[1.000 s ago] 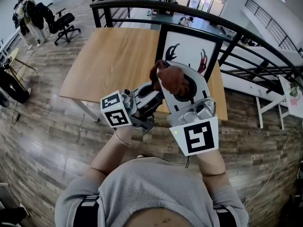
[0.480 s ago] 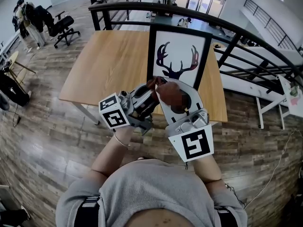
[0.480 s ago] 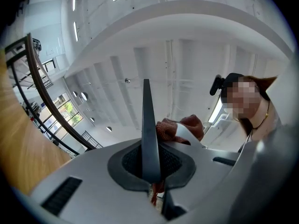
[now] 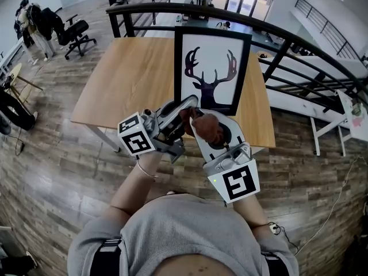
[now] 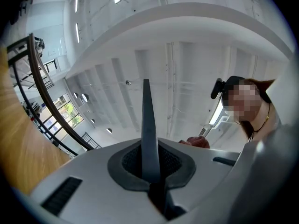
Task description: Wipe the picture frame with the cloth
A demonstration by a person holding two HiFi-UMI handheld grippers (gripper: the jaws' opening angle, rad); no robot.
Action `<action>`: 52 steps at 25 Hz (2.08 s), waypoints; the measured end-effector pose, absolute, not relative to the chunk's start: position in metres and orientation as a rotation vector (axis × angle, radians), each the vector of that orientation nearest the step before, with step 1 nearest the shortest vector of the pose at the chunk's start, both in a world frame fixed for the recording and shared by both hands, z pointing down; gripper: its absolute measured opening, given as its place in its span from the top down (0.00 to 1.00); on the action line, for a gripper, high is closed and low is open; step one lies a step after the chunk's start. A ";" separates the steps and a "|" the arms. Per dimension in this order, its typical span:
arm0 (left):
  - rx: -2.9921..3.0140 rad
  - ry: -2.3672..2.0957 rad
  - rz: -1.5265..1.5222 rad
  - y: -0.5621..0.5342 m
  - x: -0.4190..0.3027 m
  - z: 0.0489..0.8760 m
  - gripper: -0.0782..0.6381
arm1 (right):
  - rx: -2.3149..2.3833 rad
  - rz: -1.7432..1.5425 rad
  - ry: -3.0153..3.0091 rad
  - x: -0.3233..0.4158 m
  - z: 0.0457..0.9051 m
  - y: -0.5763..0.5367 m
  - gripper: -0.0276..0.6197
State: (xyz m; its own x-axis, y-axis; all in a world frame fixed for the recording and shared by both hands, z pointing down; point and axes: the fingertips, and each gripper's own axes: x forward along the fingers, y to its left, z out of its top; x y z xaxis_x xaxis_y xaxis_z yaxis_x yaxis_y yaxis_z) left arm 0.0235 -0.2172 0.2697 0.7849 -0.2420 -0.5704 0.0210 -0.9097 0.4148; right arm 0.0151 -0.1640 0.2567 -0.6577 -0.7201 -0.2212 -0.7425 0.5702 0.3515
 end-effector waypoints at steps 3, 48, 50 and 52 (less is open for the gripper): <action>2.571 -0.185 -0.899 -0.219 0.025 0.272 0.86 | -1.265 0.639 2.749 0.018 0.266 -0.162 0.89; 2.700 -0.157 -0.851 -0.209 0.018 0.262 0.86 | -1.589 1.059 2.318 0.043 0.110 -0.224 0.89; 2.695 -0.157 -0.849 -0.209 0.018 0.262 0.86 | -1.593 1.050 2.323 0.043 0.113 -0.224 0.89; 2.690 -0.158 -0.848 -0.209 0.018 0.262 0.86 | -1.590 1.044 2.330 0.043 0.116 -0.223 0.89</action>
State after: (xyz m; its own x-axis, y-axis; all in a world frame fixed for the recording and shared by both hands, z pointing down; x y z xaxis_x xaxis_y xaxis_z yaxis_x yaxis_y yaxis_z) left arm 0.0178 -0.2093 0.2619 0.8182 -0.1972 -0.5401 -0.0104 -0.9442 0.3292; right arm 0.0429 -0.2230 0.1164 -0.4347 -0.7688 -0.4691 -0.8618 0.2039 0.4644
